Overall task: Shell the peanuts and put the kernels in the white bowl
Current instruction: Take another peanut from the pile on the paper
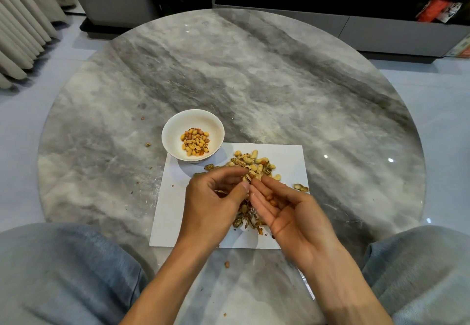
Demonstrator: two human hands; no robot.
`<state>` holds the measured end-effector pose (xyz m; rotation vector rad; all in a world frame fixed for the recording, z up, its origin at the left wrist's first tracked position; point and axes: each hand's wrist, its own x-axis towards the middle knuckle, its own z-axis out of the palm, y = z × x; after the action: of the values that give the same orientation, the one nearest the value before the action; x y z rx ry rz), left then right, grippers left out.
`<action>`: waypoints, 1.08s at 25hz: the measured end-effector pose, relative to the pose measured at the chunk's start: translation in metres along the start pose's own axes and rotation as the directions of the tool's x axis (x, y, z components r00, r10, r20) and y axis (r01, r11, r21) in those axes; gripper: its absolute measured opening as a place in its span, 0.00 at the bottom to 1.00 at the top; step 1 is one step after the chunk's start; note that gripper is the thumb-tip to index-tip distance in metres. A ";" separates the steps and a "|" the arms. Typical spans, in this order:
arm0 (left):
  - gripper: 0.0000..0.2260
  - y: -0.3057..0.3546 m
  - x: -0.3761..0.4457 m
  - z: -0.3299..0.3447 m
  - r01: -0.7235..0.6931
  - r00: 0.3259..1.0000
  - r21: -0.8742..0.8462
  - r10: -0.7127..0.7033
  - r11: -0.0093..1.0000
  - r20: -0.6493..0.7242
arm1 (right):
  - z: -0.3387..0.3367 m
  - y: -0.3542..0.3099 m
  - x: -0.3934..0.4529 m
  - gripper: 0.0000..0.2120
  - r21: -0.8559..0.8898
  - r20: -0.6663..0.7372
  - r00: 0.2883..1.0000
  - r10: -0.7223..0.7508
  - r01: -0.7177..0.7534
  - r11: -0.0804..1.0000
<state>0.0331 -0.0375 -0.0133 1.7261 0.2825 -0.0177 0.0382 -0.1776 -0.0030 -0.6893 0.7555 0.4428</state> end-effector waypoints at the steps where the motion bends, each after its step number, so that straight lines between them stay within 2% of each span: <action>1: 0.13 -0.002 -0.001 -0.001 -0.012 0.999 0.086 0.010 0.996 0.030 | -0.001 -0.002 -0.001 0.12 0.005 -0.003 1.000 -0.001 0.001 1.000; 4: 0.12 -0.007 -0.006 0.003 -0.207 0.978 0.360 0.184 0.910 0.097 | -0.002 -0.004 -0.001 0.15 -0.001 -0.006 1.000 -0.002 0.002 1.000; 6: 0.13 -0.008 -0.008 0.008 -0.348 0.937 0.378 0.305 0.858 0.171 | -0.003 -0.001 0.001 0.15 0.009 -0.007 1.000 0.005 -0.005 1.000; 8: 0.13 -0.012 -0.008 0.011 -0.441 0.895 0.383 0.364 0.812 0.258 | -0.001 0.002 0.000 0.15 0.011 0.013 1.000 0.017 -0.017 1.000; 10: 0.10 -0.016 -0.005 0.010 -0.517 0.853 0.406 0.413 0.754 0.320 | 0.000 0.003 -0.001 0.20 0.007 0.033 0.999 0.027 -0.027 1.000; 13: 0.08 -0.020 -0.001 0.007 -0.592 0.804 0.385 0.486 0.708 0.342 | -0.001 0.004 -0.003 0.19 0.044 0.068 0.997 0.043 -0.046 0.998; 18: 0.07 -0.012 -0.002 0.007 -0.415 0.909 0.234 0.390 0.879 0.149 | -0.005 0.004 0.000 0.18 0.074 0.054 0.998 0.023 -0.027 0.997; 21: 0.05 -0.011 -0.003 0.007 -0.262 0.961 0.149 0.244 0.953 0.130 | -0.005 0.010 0.000 0.15 -0.068 -0.014 1.000 0.014 -0.015 0.998; 25: 0.03 -0.001 -0.006 0.006 -0.074 0.994 0.029 0.071 0.997 0.083 | -0.002 0.018 -0.002 0.11 -0.185 -0.023 1.000 -0.001 -0.004 0.983; 27: 0.05 0.002 -0.007 0.006 0.132 0.991 -0.137 -0.126 0.982 0.052 | -0.002 0.018 -0.004 0.11 -0.267 -0.020 0.997 -0.069 0.061 0.962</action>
<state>0.0278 -0.0448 -0.0115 1.5638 0.3552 -0.1275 0.0244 -0.1672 -0.0083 -0.9722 0.7053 0.4803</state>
